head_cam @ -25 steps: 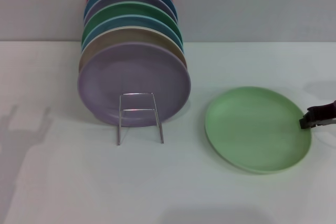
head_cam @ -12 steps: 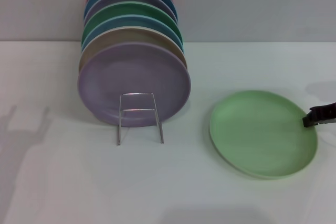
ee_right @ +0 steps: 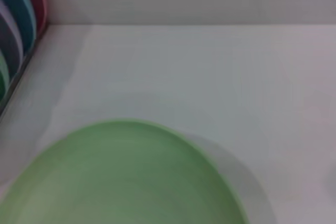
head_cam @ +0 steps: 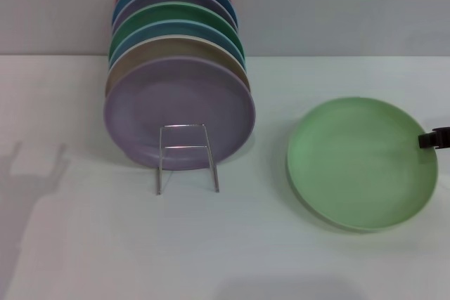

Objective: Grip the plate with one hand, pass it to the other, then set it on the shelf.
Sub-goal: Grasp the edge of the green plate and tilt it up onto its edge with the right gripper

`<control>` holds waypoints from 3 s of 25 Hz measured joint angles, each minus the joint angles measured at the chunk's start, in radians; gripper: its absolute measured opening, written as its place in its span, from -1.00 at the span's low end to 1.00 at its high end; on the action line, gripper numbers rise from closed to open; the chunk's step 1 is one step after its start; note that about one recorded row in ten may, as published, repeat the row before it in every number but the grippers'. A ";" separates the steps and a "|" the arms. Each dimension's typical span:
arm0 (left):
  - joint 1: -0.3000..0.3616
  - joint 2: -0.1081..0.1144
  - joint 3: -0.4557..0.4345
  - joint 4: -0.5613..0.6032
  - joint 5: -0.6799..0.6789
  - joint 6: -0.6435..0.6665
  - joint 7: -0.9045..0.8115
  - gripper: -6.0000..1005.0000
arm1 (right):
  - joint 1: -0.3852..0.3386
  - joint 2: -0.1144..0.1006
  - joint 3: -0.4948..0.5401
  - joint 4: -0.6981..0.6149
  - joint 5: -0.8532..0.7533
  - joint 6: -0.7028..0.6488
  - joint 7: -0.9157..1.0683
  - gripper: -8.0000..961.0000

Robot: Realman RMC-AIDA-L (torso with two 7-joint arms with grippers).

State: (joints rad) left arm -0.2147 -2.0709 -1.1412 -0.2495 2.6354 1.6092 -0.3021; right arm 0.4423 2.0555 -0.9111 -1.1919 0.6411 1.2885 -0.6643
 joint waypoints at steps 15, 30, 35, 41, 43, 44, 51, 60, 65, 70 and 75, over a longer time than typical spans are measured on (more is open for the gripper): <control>-0.002 -0.001 0.000 -0.004 0.000 0.000 0.002 0.59 | -0.131 0.027 0.099 -0.111 0.208 -0.029 -0.234 -0.95; 0.001 -0.006 0.011 -0.011 0.000 0.000 0.000 0.59 | -0.176 0.029 0.148 0.011 0.440 -0.174 -0.605 -0.95; 0.000 -0.007 0.012 -0.016 0.000 0.000 0.000 0.59 | -0.174 0.029 0.144 0.021 0.484 -0.209 -0.637 -0.95; 0.000 -0.008 0.014 -0.023 0.001 0.000 -0.005 0.59 | -0.174 0.031 0.105 0.012 0.514 -0.282 -0.630 -0.95; -0.002 -0.008 0.014 -0.023 0.001 0.000 -0.013 0.59 | -0.167 0.030 0.051 -0.005 0.465 -0.332 -0.571 -0.95; -0.002 -0.008 0.014 -0.023 0.001 0.000 -0.013 0.59 | -0.167 0.030 0.051 -0.005 0.465 -0.332 -0.571 -0.95; -0.007 -0.008 0.014 -0.023 0.001 0.000 -0.014 0.59 | -0.197 0.036 -0.108 -0.085 0.402 -0.471 -0.511 -0.95; -0.006 -0.003 0.014 -0.022 0.003 0.000 -0.014 0.58 | -0.242 0.037 -0.314 -0.187 0.291 -0.636 -0.504 -0.95; -0.002 -0.002 0.014 -0.022 0.002 0.002 -0.014 0.58 | -0.278 0.037 -0.387 -0.279 0.245 -0.707 -0.492 -0.95; 0.000 -0.001 0.014 -0.021 0.000 0.003 -0.014 0.58 | -0.290 0.037 -0.449 -0.325 0.122 -0.758 -0.414 -0.95; -0.001 -0.001 0.009 -0.016 0.000 0.003 -0.014 0.58 | -0.311 0.037 -0.556 -0.354 -0.040 -0.843 -0.322 -0.95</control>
State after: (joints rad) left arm -0.2160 -2.0721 -1.1325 -0.2658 2.6352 1.6122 -0.3160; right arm 0.1313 2.0922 -1.4675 -1.5464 0.6009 0.4451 -0.9861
